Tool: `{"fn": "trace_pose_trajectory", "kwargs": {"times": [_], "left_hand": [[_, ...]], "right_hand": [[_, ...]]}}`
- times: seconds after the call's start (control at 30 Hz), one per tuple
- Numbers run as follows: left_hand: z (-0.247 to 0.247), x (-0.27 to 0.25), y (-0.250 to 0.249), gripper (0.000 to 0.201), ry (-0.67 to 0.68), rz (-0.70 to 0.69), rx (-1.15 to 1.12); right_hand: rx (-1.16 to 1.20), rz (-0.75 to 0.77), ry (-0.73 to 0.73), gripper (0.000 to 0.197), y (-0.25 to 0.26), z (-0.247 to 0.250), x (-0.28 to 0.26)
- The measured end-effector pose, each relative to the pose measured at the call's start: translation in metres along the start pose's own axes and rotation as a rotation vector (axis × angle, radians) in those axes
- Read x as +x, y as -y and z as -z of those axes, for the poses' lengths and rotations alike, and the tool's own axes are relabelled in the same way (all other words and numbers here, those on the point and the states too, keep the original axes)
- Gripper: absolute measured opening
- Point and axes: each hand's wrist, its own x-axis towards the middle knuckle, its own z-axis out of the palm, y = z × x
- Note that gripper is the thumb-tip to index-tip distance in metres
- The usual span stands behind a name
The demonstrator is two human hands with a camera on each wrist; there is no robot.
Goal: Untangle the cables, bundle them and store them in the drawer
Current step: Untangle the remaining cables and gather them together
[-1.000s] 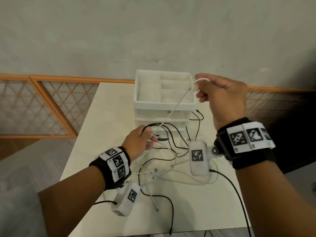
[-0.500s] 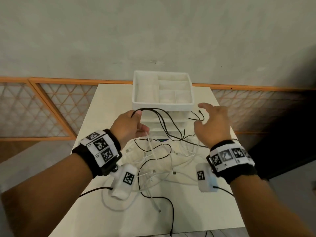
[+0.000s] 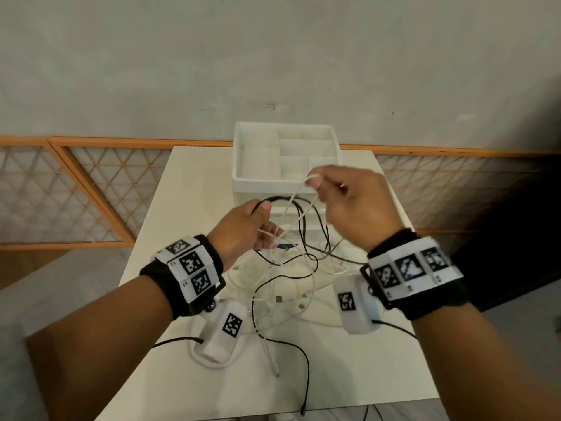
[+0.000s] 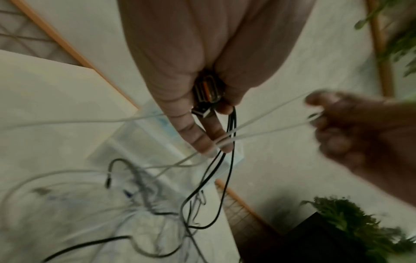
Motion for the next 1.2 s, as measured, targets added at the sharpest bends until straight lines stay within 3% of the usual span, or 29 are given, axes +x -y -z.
{"fn": "trace_pose_trajectory", "kwargs": {"times": [0.17,0.33,0.47,0.57,0.73,0.9,1.03,1.2], "left_hand": [[0.011,0.000,0.034,0.031,0.002,0.070,0.121],[0.025,0.001,0.033,0.031,-0.051,0.083,0.074],[0.029,0.002,0.001,0.028,-0.080,-0.027,-0.011],[0.033,0.009,-0.016,0.031,-0.068,-0.100,0.056],[0.043,0.015,0.017,0.039,-0.024,-0.041,0.428],[0.050,0.009,0.048,0.036,0.005,0.015,0.688],[0.052,0.005,0.053,0.037,-0.033,0.051,0.570],[0.046,0.004,0.040,0.034,-0.090,0.095,0.284]], "right_hand": [[0.020,0.019,-0.392,0.016,-0.003,0.042,0.030],[-0.051,-0.103,-0.516,0.019,-0.042,0.050,0.033],[-0.110,-0.375,-0.384,0.028,-0.081,0.040,0.020],[0.002,-0.476,-0.387,0.027,-0.081,0.035,0.014],[0.188,-0.297,-0.509,0.018,-0.052,0.050,0.035],[0.120,-0.292,-0.416,0.020,-0.050,0.048,0.043],[0.059,-0.301,-0.348,0.022,-0.071,0.035,0.042],[0.177,-0.232,-0.178,0.027,-0.090,0.033,0.046]]}}
